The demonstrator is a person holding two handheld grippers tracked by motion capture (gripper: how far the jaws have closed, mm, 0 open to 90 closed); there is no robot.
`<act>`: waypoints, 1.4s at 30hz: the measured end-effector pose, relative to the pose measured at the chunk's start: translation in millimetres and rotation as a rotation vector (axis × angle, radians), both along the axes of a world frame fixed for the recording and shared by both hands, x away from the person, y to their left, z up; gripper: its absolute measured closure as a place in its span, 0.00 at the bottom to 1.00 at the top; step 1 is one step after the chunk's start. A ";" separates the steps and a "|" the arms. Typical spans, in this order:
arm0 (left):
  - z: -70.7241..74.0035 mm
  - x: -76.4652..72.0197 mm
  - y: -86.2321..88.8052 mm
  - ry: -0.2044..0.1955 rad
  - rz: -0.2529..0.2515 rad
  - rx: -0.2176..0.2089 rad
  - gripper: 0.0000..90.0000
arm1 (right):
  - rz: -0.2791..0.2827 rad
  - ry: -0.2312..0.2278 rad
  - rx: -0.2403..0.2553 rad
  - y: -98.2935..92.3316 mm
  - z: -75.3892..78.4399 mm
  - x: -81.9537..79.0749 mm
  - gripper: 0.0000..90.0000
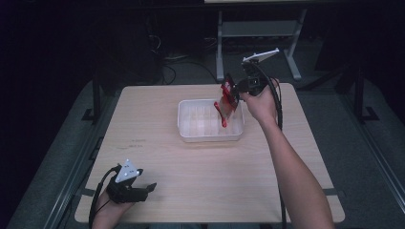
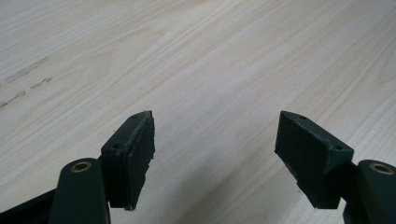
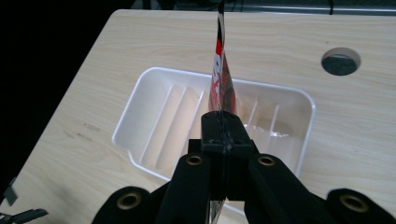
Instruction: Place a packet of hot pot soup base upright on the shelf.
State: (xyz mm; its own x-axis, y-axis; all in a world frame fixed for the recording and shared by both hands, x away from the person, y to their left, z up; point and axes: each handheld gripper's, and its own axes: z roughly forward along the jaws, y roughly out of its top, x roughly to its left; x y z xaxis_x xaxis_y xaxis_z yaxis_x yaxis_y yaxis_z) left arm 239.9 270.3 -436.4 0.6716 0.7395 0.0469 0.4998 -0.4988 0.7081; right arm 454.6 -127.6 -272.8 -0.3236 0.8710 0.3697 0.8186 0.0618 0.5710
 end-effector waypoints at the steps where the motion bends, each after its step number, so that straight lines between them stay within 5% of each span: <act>1: -0.1 0.0 -0.1 0.001 -0.004 0.004 0.31 | -0.008 -0.003 -0.007 -1.3 -0.8 0.5 0.99; 25: 0.7 -0.6 -0.2 -0.006 0.001 -0.005 0.31 | -0.101 0.018 -0.083 -12.8 -16.7 5.4 0.99; 42: 1.3 -0.9 1.0 -0.008 -0.001 -0.001 0.31 | -0.085 0.038 -0.079 1.6 -25.5 9.8 0.98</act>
State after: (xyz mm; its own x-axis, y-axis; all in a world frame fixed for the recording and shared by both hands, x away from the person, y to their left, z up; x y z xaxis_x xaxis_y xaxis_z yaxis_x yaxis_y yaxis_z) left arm 239.0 271.3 -435.1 0.6718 0.7390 0.0514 0.4938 -0.4985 0.7124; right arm 464.4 -126.0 -298.2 -0.2349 0.9216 0.3089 0.8436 0.0354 0.5359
